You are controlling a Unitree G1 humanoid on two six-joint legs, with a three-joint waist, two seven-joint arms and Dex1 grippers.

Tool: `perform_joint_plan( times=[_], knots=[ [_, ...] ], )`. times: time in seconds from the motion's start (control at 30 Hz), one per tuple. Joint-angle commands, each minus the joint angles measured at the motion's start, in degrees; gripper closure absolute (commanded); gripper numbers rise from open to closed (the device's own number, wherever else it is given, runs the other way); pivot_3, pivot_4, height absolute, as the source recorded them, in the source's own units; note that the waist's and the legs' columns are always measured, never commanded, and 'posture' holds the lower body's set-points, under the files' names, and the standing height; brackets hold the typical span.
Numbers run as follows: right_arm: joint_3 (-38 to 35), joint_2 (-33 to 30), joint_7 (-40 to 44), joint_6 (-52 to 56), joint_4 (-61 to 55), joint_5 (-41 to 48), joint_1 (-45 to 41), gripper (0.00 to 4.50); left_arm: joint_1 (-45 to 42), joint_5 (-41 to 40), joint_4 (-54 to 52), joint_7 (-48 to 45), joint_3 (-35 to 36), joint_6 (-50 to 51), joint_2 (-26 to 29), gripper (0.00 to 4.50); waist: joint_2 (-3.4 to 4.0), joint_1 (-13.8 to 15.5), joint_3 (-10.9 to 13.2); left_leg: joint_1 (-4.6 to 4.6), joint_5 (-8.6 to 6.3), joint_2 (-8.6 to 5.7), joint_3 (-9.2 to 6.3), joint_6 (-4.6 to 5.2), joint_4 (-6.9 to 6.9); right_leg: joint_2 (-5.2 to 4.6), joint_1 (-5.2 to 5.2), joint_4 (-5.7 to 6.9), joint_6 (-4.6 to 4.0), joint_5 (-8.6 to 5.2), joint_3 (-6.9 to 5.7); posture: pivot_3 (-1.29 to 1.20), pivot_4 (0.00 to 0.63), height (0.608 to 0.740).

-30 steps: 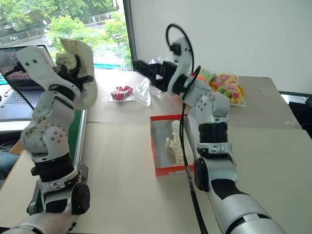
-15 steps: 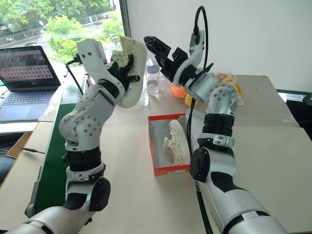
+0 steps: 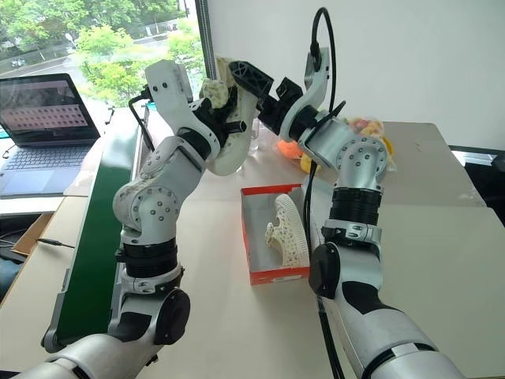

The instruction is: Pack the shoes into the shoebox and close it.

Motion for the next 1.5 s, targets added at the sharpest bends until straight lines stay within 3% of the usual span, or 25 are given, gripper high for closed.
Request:
perform_joint_plan(
  times=[0.03, 0.23, 0.53, 0.63, 0.7, 0.77, 0.8, 0.97, 1.07, 1.17, 1.37, 1.5],
  knots=[
    [1.1, -1.4, 0.9, -0.2, -1.3, -0.2, -0.4, 0.00, -2.6, -0.9, -1.5, -1.1, -1.5, -1.0, -0.7, 4.31, 0.00, 0.0, 0.0, 0.00, 0.00, 0.00, 0.00, 0.00, 0.00, 0.00, 0.00, 0.00, 0.00, 0.00, 0.00, 0.00, 0.150, 0.740],
    [1.7, -1.9, 1.5, -1.9, 0.0, -0.7, -0.5, 0.00, -2.3, -0.8, -0.6, -2.4, -2.0, -0.9, -0.6, 4.31, 0.00, -0.1, 0.0, 0.00, 0.00, 0.00, 0.00, 0.01, 0.01, 0.01, 0.00, -0.01, 0.01, -0.01, 0.00, 0.00, 0.150, 0.740],
    [0.6, -1.8, 1.7, -2.8, -0.5, 0.8, -0.9, 2.53, -1.0, -1.2, -1.4, -2.7, -2.5, 0.5, -0.9, 4.33, 0.00, 0.0, 0.0, 0.00, 0.00, 0.00, -0.01, 0.02, 0.02, 0.01, 0.00, 0.00, 0.01, -0.01, 0.01, 0.00, 0.150, 0.740],
    [0.4, -1.7, 1.6, -3.0, -0.6, 0.9, -1.2, 3.10, -0.4, -1.6, -1.8, -3.0, -2.7, 2.5, -0.2, 4.33, 0.00, 0.0, 0.0, 0.00, 0.00, 0.00, -0.01, 0.02, 0.02, 0.02, 0.00, 0.00, 0.01, -0.01, 0.01, 0.00, 0.150, 0.740],
    [0.5, -1.7, 1.6, -3.3, -0.4, 0.6, -1.5, 3.26, 0.4, -2.0, -2.5, -3.6, -2.8, 4.1, 0.7, 4.33, 0.00, -0.1, 0.0, 0.00, 0.00, 0.00, -0.01, 0.01, 0.02, 0.02, 0.00, 0.00, 0.01, -0.01, 0.01, 0.00, 0.150, 0.740],
    [0.9, -1.9, 1.4, -4.1, -0.4, -0.2, -1.8, 3.34, 2.6, -5.1, -5.4, -5.4, -1.6, 6.6, 1.9, 3.49, 0.00, -0.3, 0.0, 0.01, 0.00, 0.01, 0.00, 0.01, 0.02, 0.02, 0.00, 0.01, 0.02, -0.01, 0.02, 0.00, 0.150, 0.740],
    [1.3, -2.3, 1.3, -4.5, -0.3, -0.9, -1.9, 3.37, 3.5, -6.0, -6.5, -6.0, -1.3, 8.6, 3.2, 3.30, 0.00, -0.5, 0.0, 0.02, 0.00, 0.02, 0.00, 0.01, 0.01, 0.03, 0.00, 0.02, 0.01, -0.01, 0.03, 0.00, 0.150, 0.740],
    [3.1, -4.8, 1.8, -5.5, -0.1, -3.9, -2.7, 3.58, 6.0, -12.2, -10.0, -9.0, 3.3, 17.5, 10.9, 1.54, 0.01, 0.1, 0.0, 0.02, 0.01, 0.01, -0.02, 0.00, 0.04, 0.01, 0.00, 0.04, 0.02, -0.01, 0.01, 0.00, 0.150, 0.740],
    [5.4, -7.5, 1.9, -4.3, -0.6, -6.8, -3.5, 3.58, 8.0, -16.1, -12.8, -14.5, 5.2, 22.8, 20.0, 1.54, 0.04, -0.2, 0.0, 0.01, 0.00, 0.00, 0.00, 0.01, 0.05, 0.00, -0.01, 0.04, 0.04, -0.02, 0.04, 0.00, 0.150, 0.740],
    [9.4, -11.2, 3.9, 1.4, -3.0, -7.7, -3.3, 3.58, 8.9, -17.8, -13.4, -16.1, 5.8, 23.6, 23.8, 1.54, 0.06, -0.2, 0.0, 0.03, 0.01, 0.01, -0.02, -0.01, 0.03, 0.02, -0.03, 0.03, 0.05, -0.04, 0.03, 0.00, 0.150, 0.740],
    [13.7, -16.8, 9.0, 17.2, -10.2, -3.4, 0.7, 3.58, 11.8, -16.7, -14.0, -17.2, 4.8, 22.4, 26.9, 1.54, 0.06, -0.1, 0.0, 0.04, 0.01, 0.01, 0.00, -0.02, 0.02, 0.01, -0.03, 0.03, 0.04, -0.04, 0.06, 0.00, 0.150, 0.740],
    [14.0, -17.5, 10.5, 20.8, -13.4, -2.6, 4.9, 3.58, 11.9, -16.6, -13.9, -17.0, 4.1, 21.5, 26.3, 1.54, 0.06, 0.2, 0.0, 0.05, 0.02, 0.00, -0.01, -0.03, 0.06, -0.01, 0.01, 0.03, 0.03, -0.04, 0.03, 0.00, 0.150, 0.740]
  ],
)
